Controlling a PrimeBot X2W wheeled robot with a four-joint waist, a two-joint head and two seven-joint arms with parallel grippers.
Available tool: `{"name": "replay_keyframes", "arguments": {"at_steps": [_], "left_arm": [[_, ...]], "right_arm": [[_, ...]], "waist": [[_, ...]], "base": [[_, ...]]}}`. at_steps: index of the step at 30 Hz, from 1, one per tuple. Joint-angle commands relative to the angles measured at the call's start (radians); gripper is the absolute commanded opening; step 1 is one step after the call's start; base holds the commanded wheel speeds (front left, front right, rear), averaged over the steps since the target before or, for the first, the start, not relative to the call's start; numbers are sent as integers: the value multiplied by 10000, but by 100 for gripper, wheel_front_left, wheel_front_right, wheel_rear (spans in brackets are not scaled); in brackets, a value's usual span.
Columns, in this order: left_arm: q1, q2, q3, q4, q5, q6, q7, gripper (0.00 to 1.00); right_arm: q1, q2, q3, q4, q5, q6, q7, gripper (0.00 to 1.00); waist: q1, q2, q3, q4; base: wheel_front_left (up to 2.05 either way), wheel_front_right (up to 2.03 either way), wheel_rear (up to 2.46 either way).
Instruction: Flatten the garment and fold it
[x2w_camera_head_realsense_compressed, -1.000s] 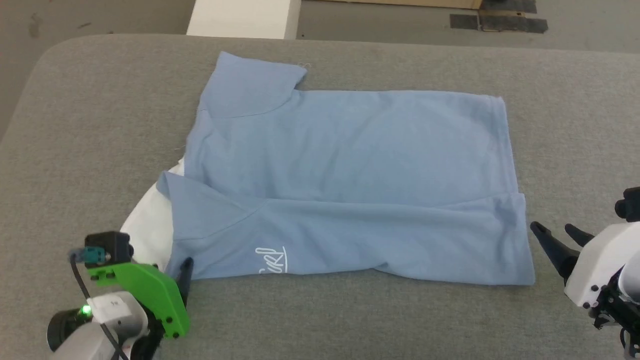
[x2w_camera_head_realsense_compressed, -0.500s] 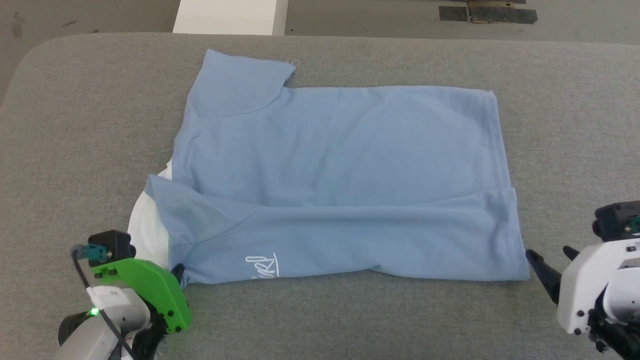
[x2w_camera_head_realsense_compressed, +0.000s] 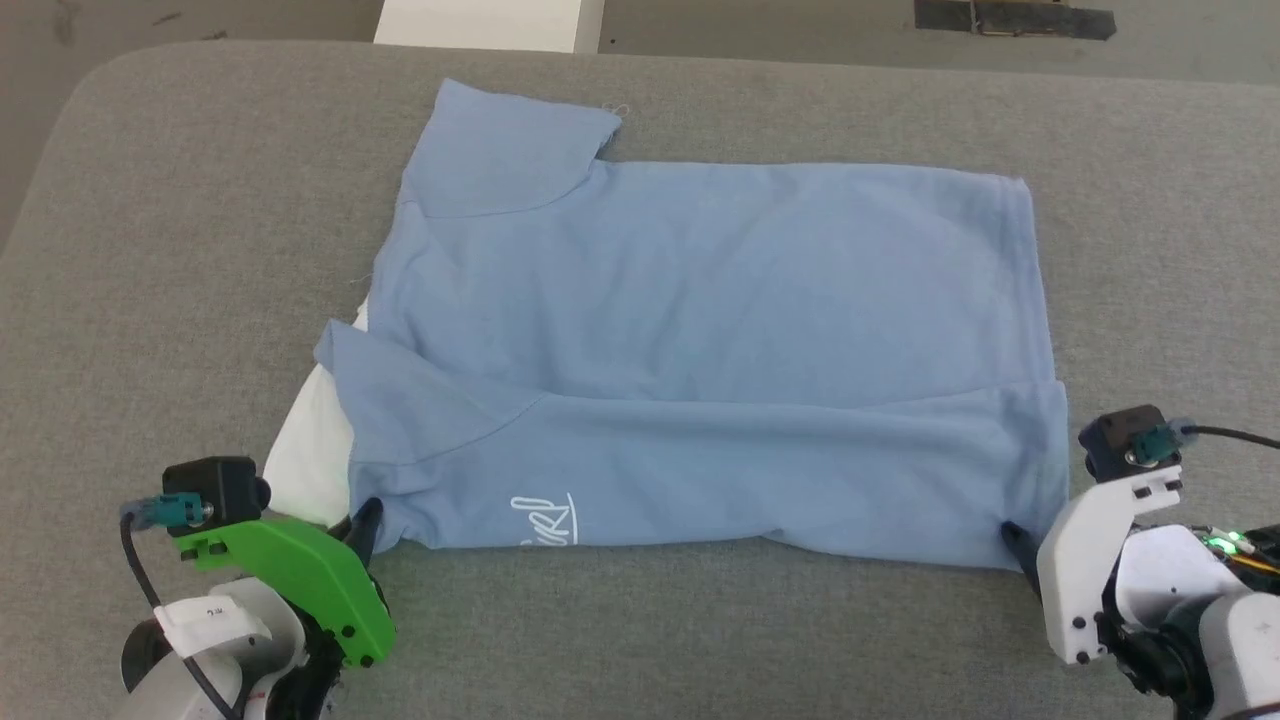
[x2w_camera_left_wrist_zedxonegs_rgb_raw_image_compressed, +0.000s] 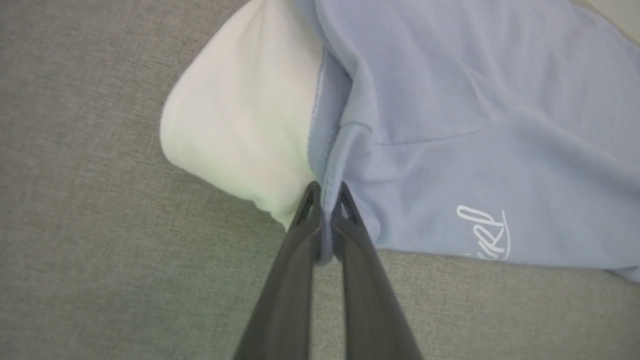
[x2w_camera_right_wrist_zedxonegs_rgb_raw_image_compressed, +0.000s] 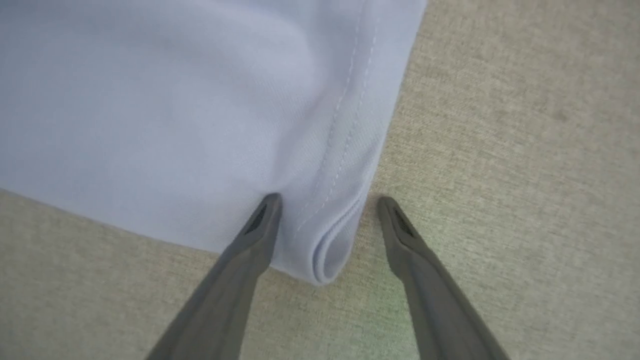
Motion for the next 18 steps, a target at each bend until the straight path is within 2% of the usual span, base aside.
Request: {"name": "replay_keyframes", "arguments": {"at_steps": [1,2,3,10,18], "left_arm": [[75,78,0,-45,104,86,-34,0],[81,78,-3,-51,107,94,-35,0],[89,78,0,-41,103,94,-42,0],[251,306,224,135,-102,66,36,0],[983,1212,580,-483,-268,393,509,0]], "right_arm": [[-61,39,192,355,48,-13,58,56],[-105,7,274,457,106,-13,86,24],[-159,-28,343,539,254,-13,97,0],[-206,-563,165,13,1511,-13,394,0],[754,-1313,-717,-1243,2498,-13,1470,0]], "waist": [[0,0,51,43],[0,0,60,46],[0,0,59,42],[0,0,-241,-67],[0,0,-635,-242]], "base": [[0,0,0],[0,0,0],[0,0,0],[0,0,0],[0,0,0]]}}
